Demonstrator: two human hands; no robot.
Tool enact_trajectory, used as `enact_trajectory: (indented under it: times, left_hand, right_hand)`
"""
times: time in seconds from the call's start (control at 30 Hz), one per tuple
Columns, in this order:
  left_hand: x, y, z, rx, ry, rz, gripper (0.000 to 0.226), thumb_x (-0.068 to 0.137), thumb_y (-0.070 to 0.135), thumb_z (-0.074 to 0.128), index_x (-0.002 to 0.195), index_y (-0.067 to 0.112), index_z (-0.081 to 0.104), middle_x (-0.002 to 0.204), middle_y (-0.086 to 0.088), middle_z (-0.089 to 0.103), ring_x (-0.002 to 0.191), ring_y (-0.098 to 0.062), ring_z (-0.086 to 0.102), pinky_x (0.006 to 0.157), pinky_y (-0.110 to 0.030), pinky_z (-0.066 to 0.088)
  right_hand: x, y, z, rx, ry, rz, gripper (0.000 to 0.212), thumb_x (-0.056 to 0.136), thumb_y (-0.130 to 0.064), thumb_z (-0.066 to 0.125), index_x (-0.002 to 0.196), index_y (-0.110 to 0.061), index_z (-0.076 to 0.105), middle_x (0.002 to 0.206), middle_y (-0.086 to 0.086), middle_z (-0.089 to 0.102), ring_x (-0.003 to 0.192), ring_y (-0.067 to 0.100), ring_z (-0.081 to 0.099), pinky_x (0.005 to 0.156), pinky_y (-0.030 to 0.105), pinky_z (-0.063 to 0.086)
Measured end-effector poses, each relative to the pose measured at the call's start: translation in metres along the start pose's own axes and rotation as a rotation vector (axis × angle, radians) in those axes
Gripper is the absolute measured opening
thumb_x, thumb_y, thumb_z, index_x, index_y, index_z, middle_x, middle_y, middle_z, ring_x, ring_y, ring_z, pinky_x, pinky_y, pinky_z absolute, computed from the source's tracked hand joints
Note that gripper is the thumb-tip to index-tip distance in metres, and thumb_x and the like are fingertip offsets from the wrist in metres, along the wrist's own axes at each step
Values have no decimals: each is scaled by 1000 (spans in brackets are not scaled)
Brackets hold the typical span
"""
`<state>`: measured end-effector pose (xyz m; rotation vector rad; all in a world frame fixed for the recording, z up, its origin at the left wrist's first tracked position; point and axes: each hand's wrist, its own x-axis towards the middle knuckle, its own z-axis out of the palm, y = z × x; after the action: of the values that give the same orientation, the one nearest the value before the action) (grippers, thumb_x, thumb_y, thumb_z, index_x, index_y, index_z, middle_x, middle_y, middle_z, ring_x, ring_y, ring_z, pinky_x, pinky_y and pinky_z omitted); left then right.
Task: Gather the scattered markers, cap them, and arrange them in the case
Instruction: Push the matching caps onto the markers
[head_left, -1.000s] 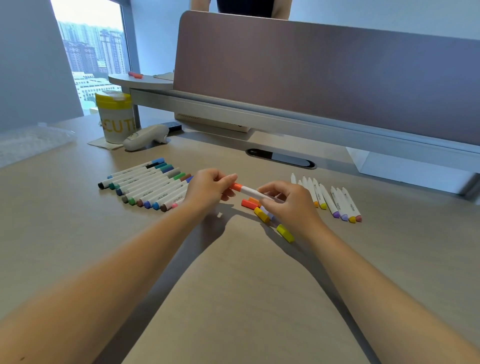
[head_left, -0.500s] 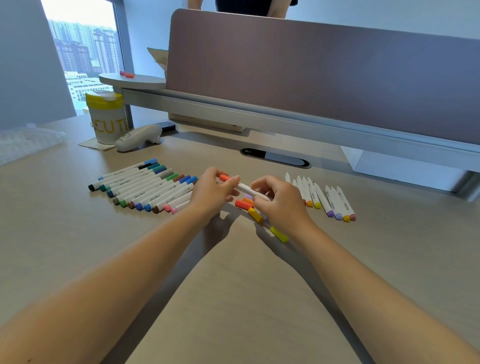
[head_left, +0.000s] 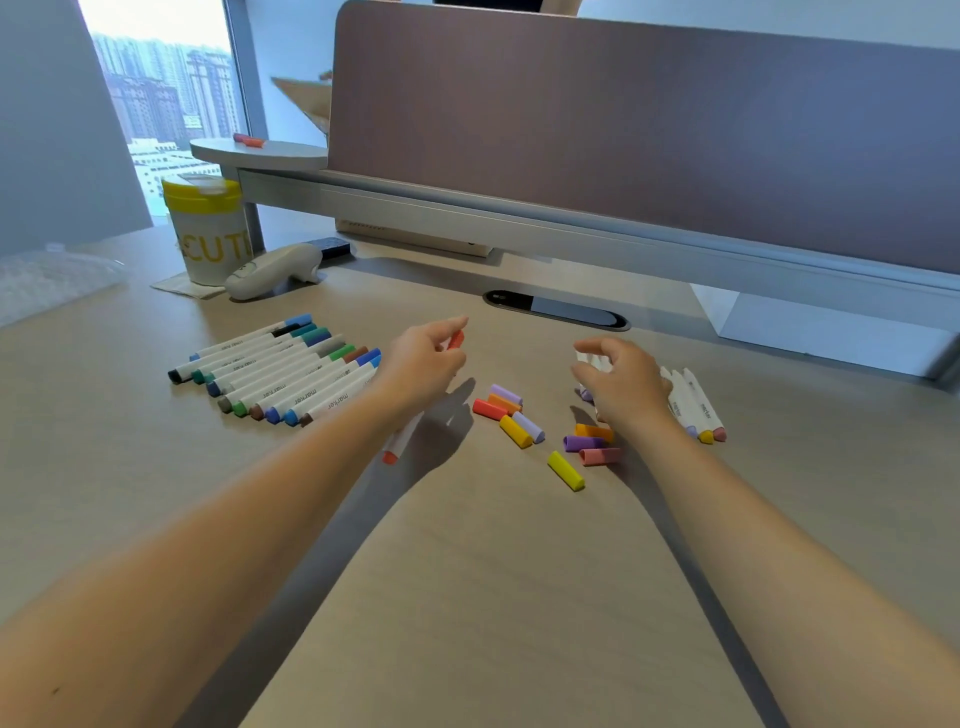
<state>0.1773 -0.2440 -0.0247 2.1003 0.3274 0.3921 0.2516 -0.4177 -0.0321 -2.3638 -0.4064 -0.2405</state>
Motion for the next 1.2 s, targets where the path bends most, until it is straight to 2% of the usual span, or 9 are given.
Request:
enact_trajectory:
  times: [0.17, 0.33, 0.4, 0.53, 0.77, 0.9, 1.03, 1.13, 1.2]
  left_hand:
    - [11, -7, 2, 391, -27, 74, 52, 96, 14, 41, 143, 28, 26, 136, -6, 49, 102, -18, 60, 73, -22, 49]
    - [20, -20, 4, 716, -56, 180, 51, 97, 17, 42, 144, 27, 25, 130, -5, 52, 112, -20, 53, 90, -29, 44]
    - [23, -25, 4, 756, -49, 201, 48, 96, 20, 44, 141, 27, 31, 128, -5, 52, 118, -22, 47, 96, -34, 40]
    - [25, -25, 4, 791, -53, 208, 41, 95, 28, 46, 136, 27, 41, 129, -4, 48, 121, -23, 41, 99, -36, 34]
    - [20, -11, 10, 740, -164, 312, 36, 92, 27, 50, 128, 26, 50, 130, 0, 47, 122, -18, 40, 101, -32, 33]
    - [18, -9, 17, 765, -230, 310, 35, 93, 23, 49, 128, 23, 52, 130, 1, 50, 120, -18, 44, 103, -31, 37]
    - [16, -6, 21, 815, -303, 333, 34, 95, 18, 47, 128, 22, 52, 130, 2, 54, 120, -17, 46, 102, -30, 37]
    - [13, 0, 24, 813, -325, 308, 35, 94, 17, 48, 130, 21, 50, 129, 1, 55, 119, -18, 48, 100, -31, 41]
    - [13, 3, 26, 809, -322, 302, 37, 94, 19, 49, 131, 20, 49, 129, -1, 54, 119, -19, 49, 100, -32, 42]
  right_hand:
    - [15, 2, 5, -329, -91, 62, 35, 92, -33, 50, 126, -24, 53, 134, 9, 49, 125, 28, 32, 97, 37, 27]
    - [23, 2, 14, -378, -95, 23, 27, 89, -29, 56, 114, -19, 61, 122, 9, 57, 118, 26, 39, 90, 35, 28]
    - [24, 1, 17, -318, -108, -12, 22, 88, -25, 58, 108, -17, 63, 115, 7, 61, 111, 25, 47, 86, 32, 28]
    - [22, -3, 17, -205, -137, -57, 25, 86, -15, 60, 111, -14, 60, 112, 6, 65, 105, 21, 56, 93, 34, 40]
    - [16, -11, 0, 323, -168, 103, 40, 85, -1, 57, 124, -9, 52, 111, 11, 58, 81, 18, 58, 53, 14, 50]
    - [8, -12, -8, 432, -176, 136, 39, 89, -1, 53, 127, -6, 49, 124, 18, 56, 104, 30, 61, 73, 24, 50]
    - [3, -9, -14, 434, -160, 136, 38, 90, -3, 50, 128, -6, 48, 122, 16, 57, 95, 23, 58, 66, 22, 49]
    - [1, -8, -16, 428, -138, 142, 38, 91, -4, 50, 129, -8, 48, 121, 14, 58, 94, 22, 59, 72, 27, 50]
    - [0, -7, -17, 411, -134, 128, 38, 91, -4, 50, 128, -9, 48, 119, 12, 58, 90, 19, 56, 69, 26, 49]
